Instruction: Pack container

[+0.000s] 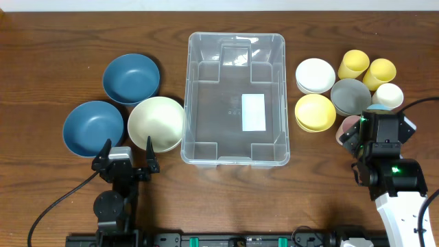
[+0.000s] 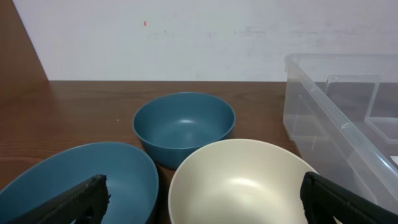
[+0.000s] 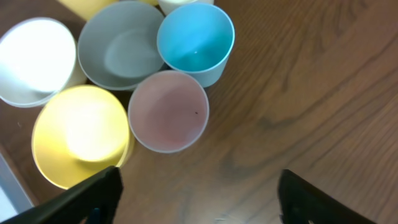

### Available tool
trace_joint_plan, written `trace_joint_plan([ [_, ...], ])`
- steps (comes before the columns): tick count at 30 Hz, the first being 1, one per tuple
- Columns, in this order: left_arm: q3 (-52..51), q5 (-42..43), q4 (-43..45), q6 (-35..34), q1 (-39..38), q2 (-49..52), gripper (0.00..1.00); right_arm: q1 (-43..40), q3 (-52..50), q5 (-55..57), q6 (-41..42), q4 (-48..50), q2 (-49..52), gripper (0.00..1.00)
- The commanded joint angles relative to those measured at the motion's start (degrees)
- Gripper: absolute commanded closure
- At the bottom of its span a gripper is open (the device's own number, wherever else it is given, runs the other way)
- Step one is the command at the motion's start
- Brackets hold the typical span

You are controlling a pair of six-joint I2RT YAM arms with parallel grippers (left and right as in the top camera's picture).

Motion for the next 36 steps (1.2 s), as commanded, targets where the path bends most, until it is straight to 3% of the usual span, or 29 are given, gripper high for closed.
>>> trace_joint_plan([
  [1, -0.76, 0.76, -2.23, 0.76, -0.28, -0.20, 0.02, -1.25, -0.26, 1.81, 4.13, 1.25, -0.20, 0.27],
  [3, -0.76, 0.76, -2.23, 0.76, -0.28, -0.20, 0.02, -2.03, -0.72, 1.86, 4.15, 2.78, -0.20, 0.34],
  [9, -0.76, 0.76, -2.23, 0.76, -0.28, -0.20, 0.02, -5.90, -2.58, -0.13, 3.80, 7.26, 1.14, 0.36],
  [13, -0.76, 0.76, -2.23, 0.76, -0.28, -0.20, 0.02, -7.21, -3.82, -0.81, 3.19, 9.25, 4.07, 0.44],
  [19, -0.76, 0.76, -2.23, 0.76, -0.28, -0.20, 0.02, -7.80, -4.98, -0.83, 2.38, 14.14, 8.87, 0.48],
  [36, -0.76, 0.76, -2.23, 0.76, -0.28, -0.20, 0.02, -7.93, -4.98, -3.56, -1.11, 15.93, 12.94, 0.42],
])
